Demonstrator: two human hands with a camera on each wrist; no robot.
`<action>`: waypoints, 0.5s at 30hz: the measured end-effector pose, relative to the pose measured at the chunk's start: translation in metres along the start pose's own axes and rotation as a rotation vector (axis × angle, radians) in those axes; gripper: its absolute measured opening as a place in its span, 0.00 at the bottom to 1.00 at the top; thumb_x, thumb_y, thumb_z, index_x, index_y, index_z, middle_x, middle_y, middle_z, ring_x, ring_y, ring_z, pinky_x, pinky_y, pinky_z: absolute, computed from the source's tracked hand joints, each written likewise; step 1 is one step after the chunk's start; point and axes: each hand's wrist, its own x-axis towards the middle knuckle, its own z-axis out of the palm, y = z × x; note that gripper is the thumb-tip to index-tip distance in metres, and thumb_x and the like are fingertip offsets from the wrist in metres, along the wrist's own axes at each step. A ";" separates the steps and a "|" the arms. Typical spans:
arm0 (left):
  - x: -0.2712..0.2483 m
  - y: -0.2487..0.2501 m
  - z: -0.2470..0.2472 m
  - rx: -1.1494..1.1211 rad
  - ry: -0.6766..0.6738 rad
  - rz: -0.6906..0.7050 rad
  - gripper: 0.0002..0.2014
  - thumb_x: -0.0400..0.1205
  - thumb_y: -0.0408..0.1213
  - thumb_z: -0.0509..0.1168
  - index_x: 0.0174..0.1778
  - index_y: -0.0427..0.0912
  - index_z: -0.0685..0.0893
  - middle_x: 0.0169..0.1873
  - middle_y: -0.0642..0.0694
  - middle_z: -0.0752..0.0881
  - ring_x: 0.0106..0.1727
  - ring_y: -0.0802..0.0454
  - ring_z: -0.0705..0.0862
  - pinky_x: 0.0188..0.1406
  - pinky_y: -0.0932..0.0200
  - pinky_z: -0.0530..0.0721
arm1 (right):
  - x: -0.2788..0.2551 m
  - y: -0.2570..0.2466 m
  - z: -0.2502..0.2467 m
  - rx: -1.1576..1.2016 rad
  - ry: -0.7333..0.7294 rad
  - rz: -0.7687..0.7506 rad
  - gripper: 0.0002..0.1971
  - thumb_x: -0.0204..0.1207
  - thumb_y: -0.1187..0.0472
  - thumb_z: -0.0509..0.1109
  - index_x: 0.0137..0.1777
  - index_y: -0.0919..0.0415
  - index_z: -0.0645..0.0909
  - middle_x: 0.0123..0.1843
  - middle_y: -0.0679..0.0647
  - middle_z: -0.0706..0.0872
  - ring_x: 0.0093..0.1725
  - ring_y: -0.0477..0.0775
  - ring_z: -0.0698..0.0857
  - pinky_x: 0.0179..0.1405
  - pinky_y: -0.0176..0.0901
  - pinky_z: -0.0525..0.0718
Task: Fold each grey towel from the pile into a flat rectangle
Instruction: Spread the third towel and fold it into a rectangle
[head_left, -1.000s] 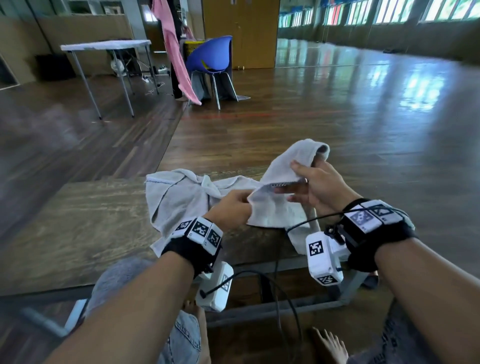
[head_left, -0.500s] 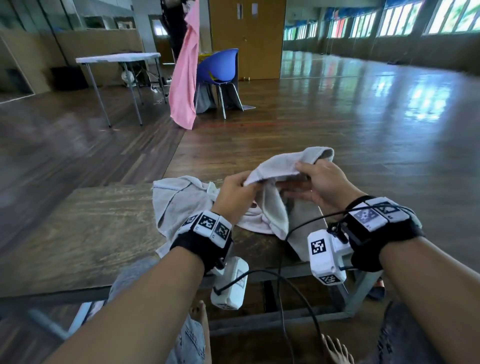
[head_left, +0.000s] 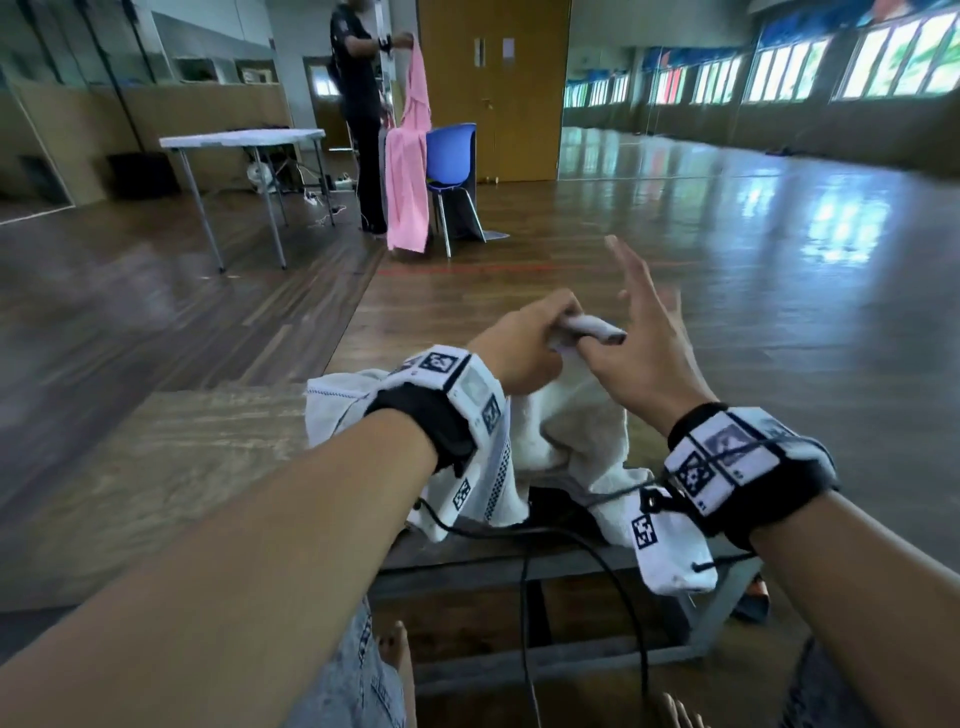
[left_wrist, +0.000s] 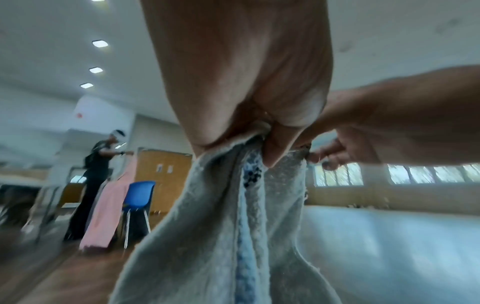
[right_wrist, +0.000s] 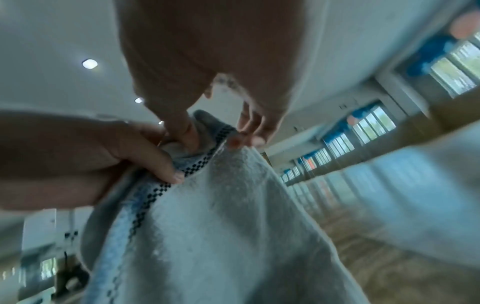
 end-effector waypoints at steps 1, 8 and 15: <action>-0.001 0.002 0.002 0.060 -0.017 0.012 0.16 0.77 0.25 0.59 0.58 0.45 0.74 0.50 0.41 0.85 0.49 0.42 0.84 0.46 0.50 0.82 | -0.001 0.001 -0.003 -0.079 0.042 -0.030 0.36 0.72 0.55 0.74 0.76 0.27 0.67 0.58 0.49 0.77 0.47 0.44 0.83 0.41 0.40 0.80; -0.004 -0.012 0.009 0.065 0.070 -0.022 0.07 0.78 0.36 0.68 0.50 0.48 0.79 0.36 0.52 0.84 0.38 0.49 0.82 0.35 0.62 0.72 | -0.012 0.024 -0.022 -0.165 0.104 0.011 0.04 0.78 0.55 0.71 0.46 0.49 0.88 0.36 0.44 0.88 0.41 0.53 0.85 0.38 0.47 0.84; -0.018 -0.041 -0.006 0.089 0.203 -0.183 0.09 0.82 0.32 0.62 0.47 0.43 0.89 0.39 0.46 0.88 0.42 0.50 0.83 0.39 0.63 0.73 | -0.014 0.050 -0.056 -0.042 0.169 0.221 0.12 0.87 0.51 0.60 0.48 0.57 0.80 0.43 0.54 0.85 0.44 0.60 0.83 0.36 0.47 0.74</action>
